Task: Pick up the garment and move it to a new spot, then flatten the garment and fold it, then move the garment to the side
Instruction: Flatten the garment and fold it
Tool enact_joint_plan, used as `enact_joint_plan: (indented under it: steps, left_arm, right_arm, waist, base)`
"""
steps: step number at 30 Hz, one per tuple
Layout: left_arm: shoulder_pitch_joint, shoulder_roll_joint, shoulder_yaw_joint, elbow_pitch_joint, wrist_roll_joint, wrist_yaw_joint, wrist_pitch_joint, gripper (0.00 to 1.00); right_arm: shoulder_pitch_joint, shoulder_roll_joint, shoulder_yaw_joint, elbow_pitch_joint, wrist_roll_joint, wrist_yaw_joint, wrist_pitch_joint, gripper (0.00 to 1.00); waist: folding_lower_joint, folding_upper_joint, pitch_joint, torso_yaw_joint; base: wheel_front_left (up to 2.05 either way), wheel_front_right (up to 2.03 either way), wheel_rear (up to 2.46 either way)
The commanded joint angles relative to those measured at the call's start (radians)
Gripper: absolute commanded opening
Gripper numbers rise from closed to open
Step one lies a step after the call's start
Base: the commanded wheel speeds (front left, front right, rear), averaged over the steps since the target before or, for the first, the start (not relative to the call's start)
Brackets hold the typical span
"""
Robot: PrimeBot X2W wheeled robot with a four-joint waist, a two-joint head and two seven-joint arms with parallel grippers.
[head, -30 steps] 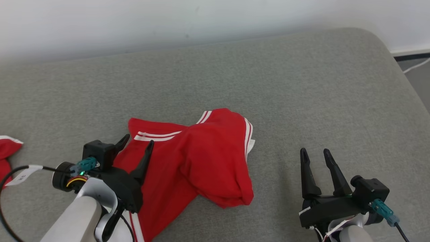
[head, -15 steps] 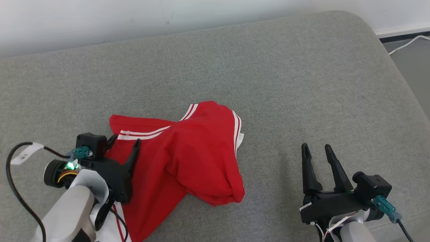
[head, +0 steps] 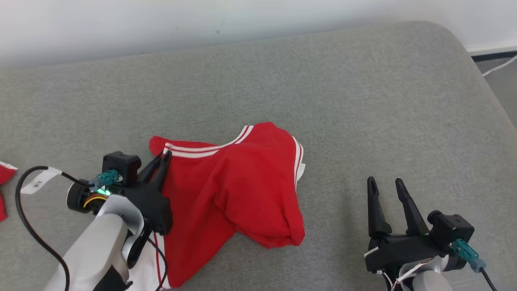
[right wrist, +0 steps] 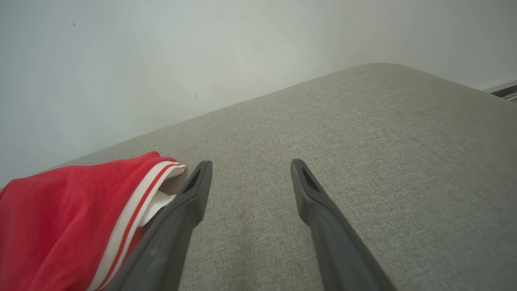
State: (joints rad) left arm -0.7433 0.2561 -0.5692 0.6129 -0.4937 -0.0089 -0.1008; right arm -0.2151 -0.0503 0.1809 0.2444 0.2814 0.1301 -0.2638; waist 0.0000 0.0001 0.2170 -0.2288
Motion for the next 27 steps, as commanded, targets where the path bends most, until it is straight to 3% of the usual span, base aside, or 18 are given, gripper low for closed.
enact_joint_plan:
  steps: [1, 5, 10, 16, 17, 22, 27]
  left_arm:
    - [-0.016, 0.008, 0.004, -0.008, 0.004, 0.006, -0.013, 0.0]
    - [-0.003, 0.021, 0.033, -0.078, -0.013, 0.023, -0.047, 0.0]
    - [0.078, 0.085, 0.081, -0.222, -0.03, 0.081, -0.05, 0.0]
    - [0.257, 0.18, 0.13, -0.453, -0.042, 0.185, -0.007, 0.0]
    - [0.257, 0.18, 0.13, -0.453, -0.042, 0.185, -0.007, 0.0]
    - [0.419, 0.233, 0.173, -0.622, -0.059, 0.276, 0.017, 0.0]
    - [0.548, 0.248, 0.207, -0.726, -0.072, 0.345, 0.02, 0.0]
  right_arm:
    - [0.008, 0.0, 0.0, 0.003, -0.006, 0.001, -0.001, 1.0]
    - [0.029, -0.001, -0.008, 0.007, -0.015, 0.001, -0.001, 1.0]
    - [0.051, 0.0, -0.012, 0.012, -0.02, 0.001, -0.001, 1.0]
    - [0.072, 0.0, -0.014, 0.009, -0.016, 0.001, -0.001, 1.0]
    - [0.072, 0.0, -0.014, 0.009, -0.016, 0.001, -0.001, 1.0]
    - [0.079, 0.0, -0.012, 0.013, -0.02, 0.001, -0.001, 1.0]
    - [0.077, 0.0, -0.011, 0.017, -0.029, 0.001, -0.001, 1.0]
  waist:
    - [0.0, -0.0001, -0.022, 0.028]
    - [0.0, -0.0001, -0.055, 0.071]
    - [0.0, -0.0001, -0.09, 0.121]
    - [0.0, -0.0001, -0.11, 0.175]
    - [0.0, -0.0001, -0.11, 0.175]
    - [0.0, -0.0001, -0.111, 0.212]
    - [0.0, -0.0001, -0.111, 0.237]
  base:
    - [0.0, 0.0, 0.0]
    - [0.0, 0.0, 0.0]
    - [0.0, 0.0, 0.0]
    - [0.0, 0.0, 0.0]
    - [0.0, 0.0, 0.0]
    - [0.0, 0.0, 0.0]
    - [0.0, 0.0, 0.0]
